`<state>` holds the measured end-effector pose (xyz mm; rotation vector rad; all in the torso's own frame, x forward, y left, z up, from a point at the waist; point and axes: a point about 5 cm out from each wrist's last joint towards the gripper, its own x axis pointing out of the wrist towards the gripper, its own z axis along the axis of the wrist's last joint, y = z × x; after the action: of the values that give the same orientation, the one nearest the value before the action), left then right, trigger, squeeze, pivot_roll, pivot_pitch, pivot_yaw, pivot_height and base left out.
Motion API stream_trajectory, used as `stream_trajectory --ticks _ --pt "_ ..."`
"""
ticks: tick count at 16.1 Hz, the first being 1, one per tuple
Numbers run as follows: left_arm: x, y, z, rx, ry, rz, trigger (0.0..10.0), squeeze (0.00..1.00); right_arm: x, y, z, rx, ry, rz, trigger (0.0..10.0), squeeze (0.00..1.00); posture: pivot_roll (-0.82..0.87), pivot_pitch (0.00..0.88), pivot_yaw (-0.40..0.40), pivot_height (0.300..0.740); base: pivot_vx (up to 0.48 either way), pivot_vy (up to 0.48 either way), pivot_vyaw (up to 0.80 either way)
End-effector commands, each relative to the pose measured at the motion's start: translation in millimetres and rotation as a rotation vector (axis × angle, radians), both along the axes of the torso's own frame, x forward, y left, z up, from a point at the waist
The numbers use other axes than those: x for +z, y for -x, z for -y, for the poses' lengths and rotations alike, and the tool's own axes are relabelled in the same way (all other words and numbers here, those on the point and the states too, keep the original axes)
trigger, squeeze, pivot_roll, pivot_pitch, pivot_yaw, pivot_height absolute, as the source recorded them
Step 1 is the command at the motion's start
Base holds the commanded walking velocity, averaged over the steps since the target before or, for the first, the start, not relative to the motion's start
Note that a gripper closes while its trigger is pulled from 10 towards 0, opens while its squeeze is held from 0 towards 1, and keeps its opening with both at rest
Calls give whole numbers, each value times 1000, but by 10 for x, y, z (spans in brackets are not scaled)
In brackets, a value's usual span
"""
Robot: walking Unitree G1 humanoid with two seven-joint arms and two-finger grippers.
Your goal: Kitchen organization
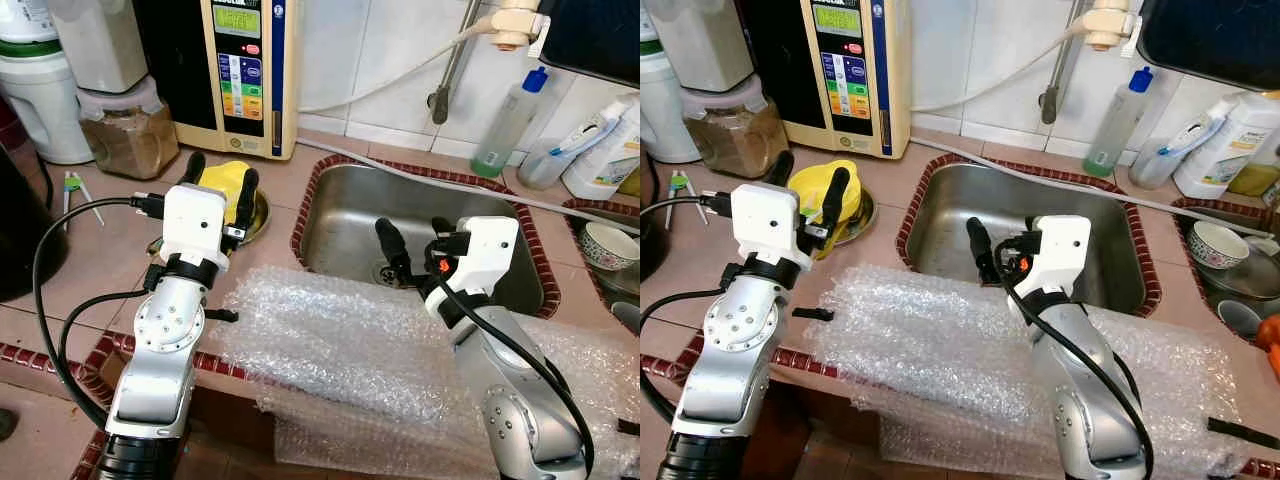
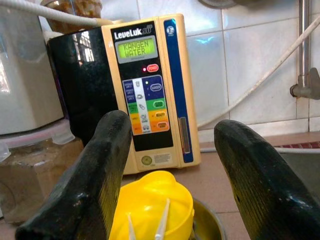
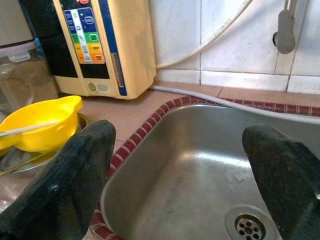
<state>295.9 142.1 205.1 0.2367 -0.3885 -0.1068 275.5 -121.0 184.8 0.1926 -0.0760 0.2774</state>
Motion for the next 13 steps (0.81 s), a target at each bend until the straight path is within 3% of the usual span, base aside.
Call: stream_trajectory --ticks 1,5,9,13 --pt "9 6 31 -10 -8 -2 10000 0 3 -4 34 -20 6 8 10000 0 31 30 -57 740 0 0 0" --pt "19 -44 5 -15 -39 -18 10000 0 16 -85 50 -94 -46 58 10000 0 78 15 20 740 0 0 0" --pt "-8 -122 -38 -19 -123 -26 10000 0 -1 -207 10 -130 -83 86 10000 0 140 9 80 740 0 0 0" --pt "-83 -87 -32 -1 -90 -39 10000 0 61 -332 -14 -131 -75 125 10000 0 138 24 36 740 0 0 0"
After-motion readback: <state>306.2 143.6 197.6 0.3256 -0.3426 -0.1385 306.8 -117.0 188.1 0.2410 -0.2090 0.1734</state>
